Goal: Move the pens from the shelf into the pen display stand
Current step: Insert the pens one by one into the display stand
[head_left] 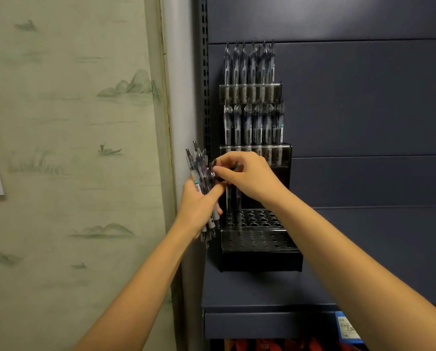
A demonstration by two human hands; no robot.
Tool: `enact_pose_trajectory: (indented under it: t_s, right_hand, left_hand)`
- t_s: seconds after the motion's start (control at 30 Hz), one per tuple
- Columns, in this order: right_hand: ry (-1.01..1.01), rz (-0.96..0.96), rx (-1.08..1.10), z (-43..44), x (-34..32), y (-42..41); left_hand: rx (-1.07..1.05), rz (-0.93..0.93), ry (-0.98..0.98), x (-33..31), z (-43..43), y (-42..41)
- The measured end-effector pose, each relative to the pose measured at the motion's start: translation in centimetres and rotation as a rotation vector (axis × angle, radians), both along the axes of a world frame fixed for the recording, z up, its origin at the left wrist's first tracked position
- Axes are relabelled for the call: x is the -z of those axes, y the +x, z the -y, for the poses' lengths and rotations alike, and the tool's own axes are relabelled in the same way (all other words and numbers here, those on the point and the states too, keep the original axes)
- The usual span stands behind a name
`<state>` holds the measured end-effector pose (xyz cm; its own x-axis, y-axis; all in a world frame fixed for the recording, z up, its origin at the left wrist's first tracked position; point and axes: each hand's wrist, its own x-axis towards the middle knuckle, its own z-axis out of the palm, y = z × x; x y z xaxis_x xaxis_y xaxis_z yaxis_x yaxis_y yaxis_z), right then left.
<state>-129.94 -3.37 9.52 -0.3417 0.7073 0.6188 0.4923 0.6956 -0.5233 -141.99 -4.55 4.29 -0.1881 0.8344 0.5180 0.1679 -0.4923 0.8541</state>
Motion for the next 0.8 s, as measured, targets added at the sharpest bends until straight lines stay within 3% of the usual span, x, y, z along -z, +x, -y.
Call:
enact_pose_trajectory:
  t_s: [0.8]
  right_hand:
    - [0.007, -0.186, 0.027, -0.2, -1.3, -1.5]
  left_hand:
    - [-0.018, -0.023, -0.021, -1.3, 0.8, -0.3]
